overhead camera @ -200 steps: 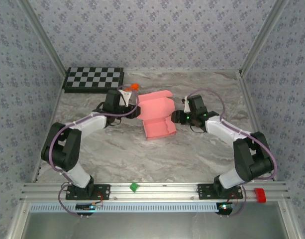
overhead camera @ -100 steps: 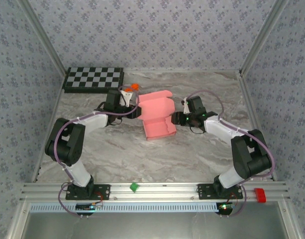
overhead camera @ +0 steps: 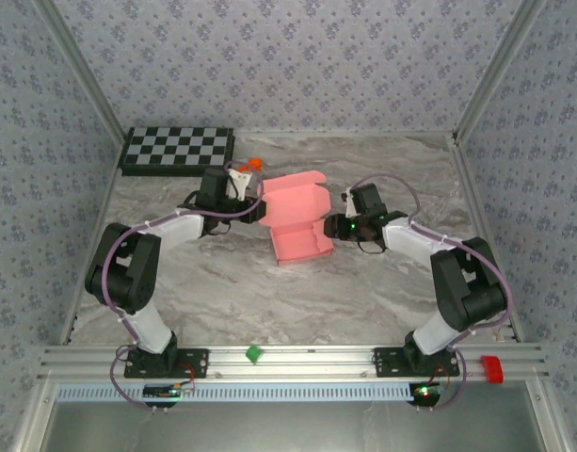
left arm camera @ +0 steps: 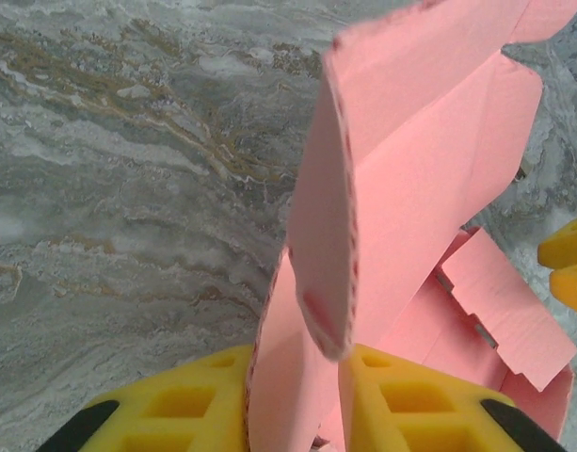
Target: Fold the paper box
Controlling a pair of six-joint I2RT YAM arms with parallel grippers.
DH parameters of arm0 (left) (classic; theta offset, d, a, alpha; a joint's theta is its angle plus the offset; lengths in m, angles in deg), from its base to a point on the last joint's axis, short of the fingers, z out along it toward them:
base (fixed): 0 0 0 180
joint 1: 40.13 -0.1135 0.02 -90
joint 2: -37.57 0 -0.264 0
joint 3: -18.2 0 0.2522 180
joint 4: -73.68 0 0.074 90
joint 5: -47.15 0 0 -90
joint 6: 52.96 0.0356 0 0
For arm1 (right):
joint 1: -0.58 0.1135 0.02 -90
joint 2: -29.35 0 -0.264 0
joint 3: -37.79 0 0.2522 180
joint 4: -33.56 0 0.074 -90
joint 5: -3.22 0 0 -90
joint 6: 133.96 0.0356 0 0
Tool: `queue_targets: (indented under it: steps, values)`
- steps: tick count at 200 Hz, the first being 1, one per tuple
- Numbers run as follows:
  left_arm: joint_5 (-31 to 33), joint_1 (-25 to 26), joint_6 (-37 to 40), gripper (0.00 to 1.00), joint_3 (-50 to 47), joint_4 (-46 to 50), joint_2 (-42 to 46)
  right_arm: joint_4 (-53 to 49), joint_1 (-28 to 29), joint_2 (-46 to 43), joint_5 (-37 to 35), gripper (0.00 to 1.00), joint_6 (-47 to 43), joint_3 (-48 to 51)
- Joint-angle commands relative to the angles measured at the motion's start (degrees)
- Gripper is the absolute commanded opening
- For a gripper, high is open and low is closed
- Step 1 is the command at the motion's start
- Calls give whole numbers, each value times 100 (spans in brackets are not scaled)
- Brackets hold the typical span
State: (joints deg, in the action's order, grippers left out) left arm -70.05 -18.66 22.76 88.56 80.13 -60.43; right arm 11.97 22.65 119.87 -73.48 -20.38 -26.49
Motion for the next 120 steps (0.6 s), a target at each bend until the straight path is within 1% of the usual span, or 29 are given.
queue_targets:
  steps: [1, 11, 35, 41, 48, 69, 120]
  values:
    - [-39, -38, 128, 26, 229, 73, 26, 45, 73, 148, -23, 49, 34, -172]
    - [-40, -38, 119, 25, 219, 59, 35, 21, 120, 188, -86, 49, 19, -222]
    - [-64, -38, 156, 20, 206, 54, 72, 45, 205, 281, -264, 49, 14, -297]
    - [-95, -39, 194, 15, 210, 55, 80, 61, 231, 291, -323, 49, 0, -310]
    - [-126, -38, 227, 13, 217, 76, 88, 84, 259, 315, -394, 50, -18, -328]
    - [-194, -38, 268, 10, 238, 118, 96, 176, 340, 429, -489, 52, -112, -379]
    - [-242, -39, 321, 10, 256, 202, 140, 326, 470, 659, -821, 51, -217, -464]
